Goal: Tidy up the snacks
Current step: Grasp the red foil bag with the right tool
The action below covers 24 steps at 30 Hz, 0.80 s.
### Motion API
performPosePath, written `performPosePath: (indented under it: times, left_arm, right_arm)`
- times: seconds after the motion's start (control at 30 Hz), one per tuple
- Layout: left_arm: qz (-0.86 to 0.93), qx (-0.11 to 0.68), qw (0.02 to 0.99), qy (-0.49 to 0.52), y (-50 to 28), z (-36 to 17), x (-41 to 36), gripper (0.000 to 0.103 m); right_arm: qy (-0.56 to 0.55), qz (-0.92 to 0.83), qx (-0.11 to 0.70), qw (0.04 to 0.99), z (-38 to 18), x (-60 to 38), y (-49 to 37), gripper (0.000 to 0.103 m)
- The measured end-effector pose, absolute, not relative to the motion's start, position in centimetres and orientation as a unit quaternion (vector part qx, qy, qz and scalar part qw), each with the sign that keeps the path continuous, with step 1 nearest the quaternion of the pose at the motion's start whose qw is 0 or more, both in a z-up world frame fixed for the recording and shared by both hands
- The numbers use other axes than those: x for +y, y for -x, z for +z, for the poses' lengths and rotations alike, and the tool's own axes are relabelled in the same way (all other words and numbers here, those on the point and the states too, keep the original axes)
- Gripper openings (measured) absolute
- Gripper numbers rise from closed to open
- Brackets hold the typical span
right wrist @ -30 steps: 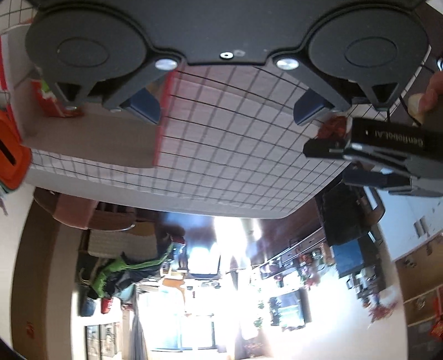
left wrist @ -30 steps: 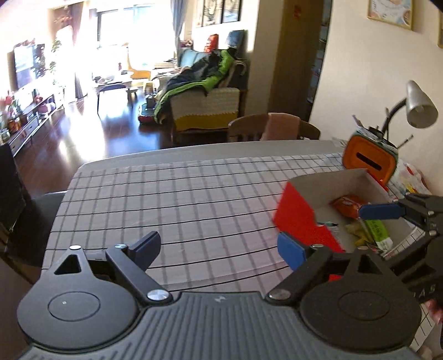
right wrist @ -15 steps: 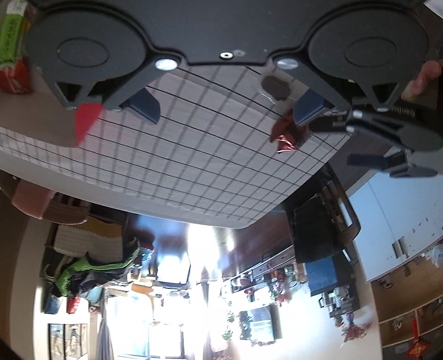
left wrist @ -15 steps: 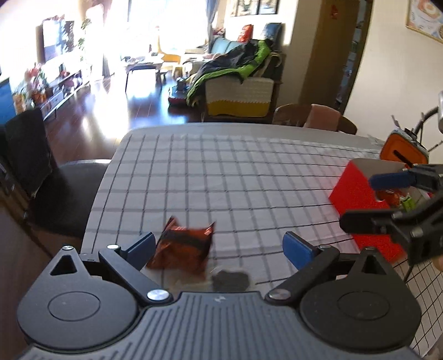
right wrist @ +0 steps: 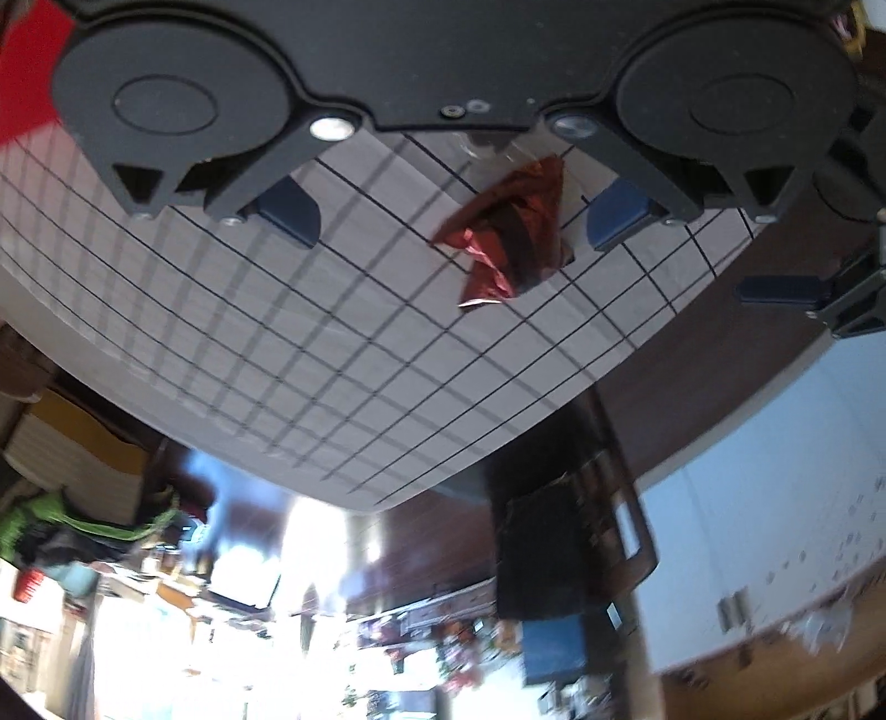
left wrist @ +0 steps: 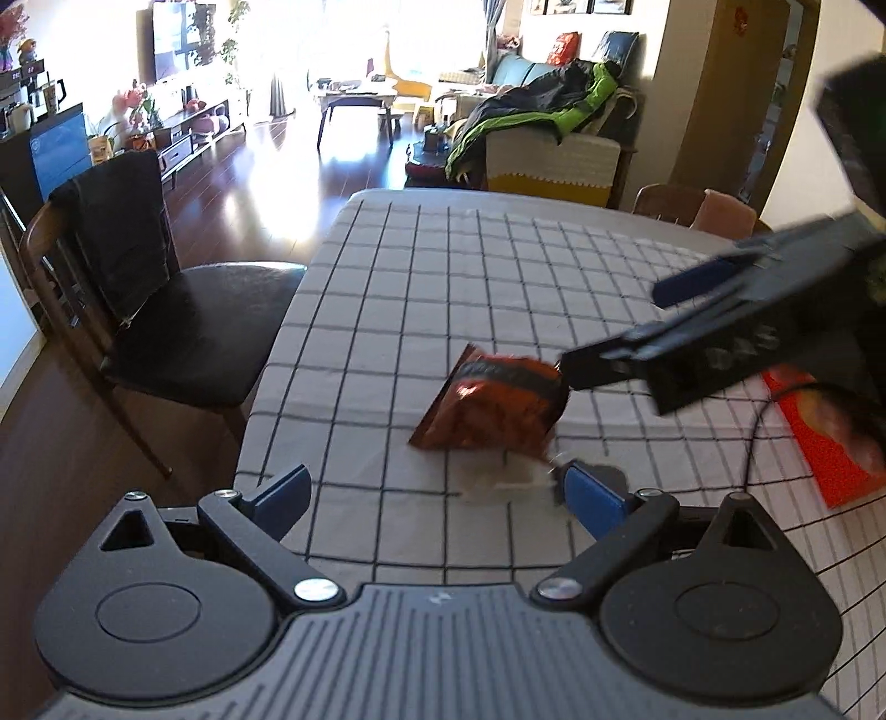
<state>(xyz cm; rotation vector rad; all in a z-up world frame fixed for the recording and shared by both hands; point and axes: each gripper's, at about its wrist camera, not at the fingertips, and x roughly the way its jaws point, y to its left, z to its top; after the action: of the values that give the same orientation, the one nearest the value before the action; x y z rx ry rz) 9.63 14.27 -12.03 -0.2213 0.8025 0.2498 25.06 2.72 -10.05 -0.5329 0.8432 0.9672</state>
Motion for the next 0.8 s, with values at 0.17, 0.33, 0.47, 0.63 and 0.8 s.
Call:
performPosePath:
  times: [0.17, 0.33, 0.47, 0.63, 0.8]
  left_arm:
    - [0.125, 0.4, 0.901, 0.114, -9.7, -13.1, 14.8, 0.099]
    - [0.112, 0.415, 0.897, 0.098, -10.7, -14.3, 14.5, 0.099]
    - [0.096, 0.422, 0.898, 0.082, -11.5, -15.0, 14.1, 0.099]
    - [0.066, 0.427, 0.9, 0.061, -12.4, -15.4, 13.5, 0.099]
    - [0.039, 0.436, 0.897, 0.053, -13.1, -15.5, 13.4, 0.099]
  right_arm:
    - [0.281, 0.469, 0.403, 0.734, -12.0, 5.7, -25.6, 0.101]
    - [0.311, 0.488, 0.411, 0.704, -13.7, 8.0, -25.9, 0.098]
    - [0.331, 0.489, 0.419, 0.689, -15.1, 8.9, -26.1, 0.093]
    - [0.347, 0.487, 0.428, 0.678, -16.4, 9.3, -26.3, 0.08]
    - [0.352, 0.48, 0.443, 0.67, -17.2, 9.2, -26.4, 0.072]
